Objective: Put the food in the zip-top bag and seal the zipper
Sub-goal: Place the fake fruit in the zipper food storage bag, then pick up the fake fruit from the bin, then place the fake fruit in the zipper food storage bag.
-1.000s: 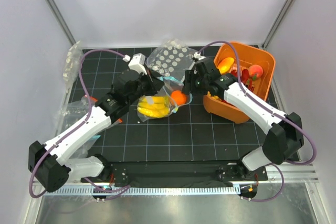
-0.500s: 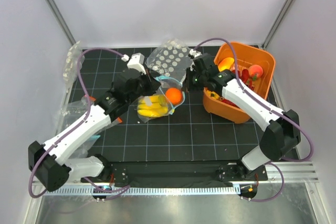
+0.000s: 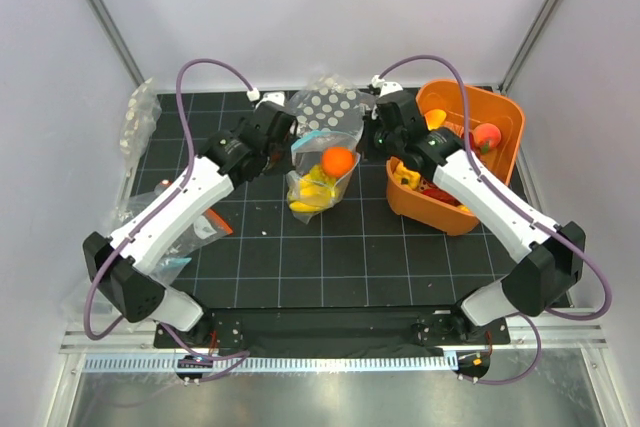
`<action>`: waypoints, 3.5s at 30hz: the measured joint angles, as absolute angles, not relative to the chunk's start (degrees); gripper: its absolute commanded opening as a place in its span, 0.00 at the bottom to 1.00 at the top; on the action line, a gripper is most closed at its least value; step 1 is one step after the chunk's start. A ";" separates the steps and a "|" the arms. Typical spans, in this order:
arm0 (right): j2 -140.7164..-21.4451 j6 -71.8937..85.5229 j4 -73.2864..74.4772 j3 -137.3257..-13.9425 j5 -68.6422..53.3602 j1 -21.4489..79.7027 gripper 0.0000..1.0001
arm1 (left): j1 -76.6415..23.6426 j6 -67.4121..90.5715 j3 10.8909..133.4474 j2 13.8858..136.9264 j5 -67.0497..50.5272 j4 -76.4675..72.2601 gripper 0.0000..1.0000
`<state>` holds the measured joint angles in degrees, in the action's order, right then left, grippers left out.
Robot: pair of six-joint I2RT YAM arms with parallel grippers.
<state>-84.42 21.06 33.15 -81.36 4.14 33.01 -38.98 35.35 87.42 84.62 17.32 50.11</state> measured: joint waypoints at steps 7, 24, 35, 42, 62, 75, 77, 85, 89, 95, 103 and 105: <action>-81.73 20.71 32.12 -80.64 7.97 32.99 0.01 | -39.00 33.98 86.91 80.07 25.89 50.76 0.00; -81.49 21.78 25.76 -75.44 -4.78 29.87 0.42 | -39.03 32.10 84.53 75.90 28.21 43.40 0.00; -87.18 29.65 28.97 -84.40 -2.63 13.06 0.74 | -39.03 30.65 79.40 75.88 26.61 40.49 0.00; -95.39 34.89 29.28 -86.06 5.37 5.87 0.86 | -39.03 30.55 78.83 75.77 24.23 39.40 0.00; -121.27 47.81 19.88 -95.83 7.53 -2.44 0.74 | -39.03 30.09 78.65 75.70 13.39 37.89 0.00; -121.69 46.22 17.08 -94.61 3.66 -2.31 0.15 | -39.03 29.43 79.09 77.89 12.34 37.19 0.00; -118.69 44.47 17.80 -92.73 3.44 -2.31 0.13 | -39.03 29.28 79.40 78.26 12.27 37.06 0.00; -96.27 38.17 17.98 -82.17 -3.88 -2.13 0.08 | -39.03 28.86 81.80 80.42 11.49 37.08 0.00; -87.81 34.83 17.78 -80.64 -10.85 -0.64 0.08 | -39.03 28.95 83.94 82.11 10.59 37.12 0.00; -81.73 31.00 18.24 -77.25 -21.28 7.29 0.08 | -39.03 30.00 86.91 84.12 9.13 38.22 0.00; -81.56 28.10 19.66 -75.92 -35.73 17.67 0.08 | -39.03 31.38 91.00 87.46 7.18 39.55 0.00; -81.34 28.01 19.84 -75.05 -37.30 19.16 0.08 | -39.03 31.51 91.68 88.16 6.81 40.07 0.00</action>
<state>-81.34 28.01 19.84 -75.05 -37.30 19.16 -39.03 31.51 91.68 88.16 6.81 40.07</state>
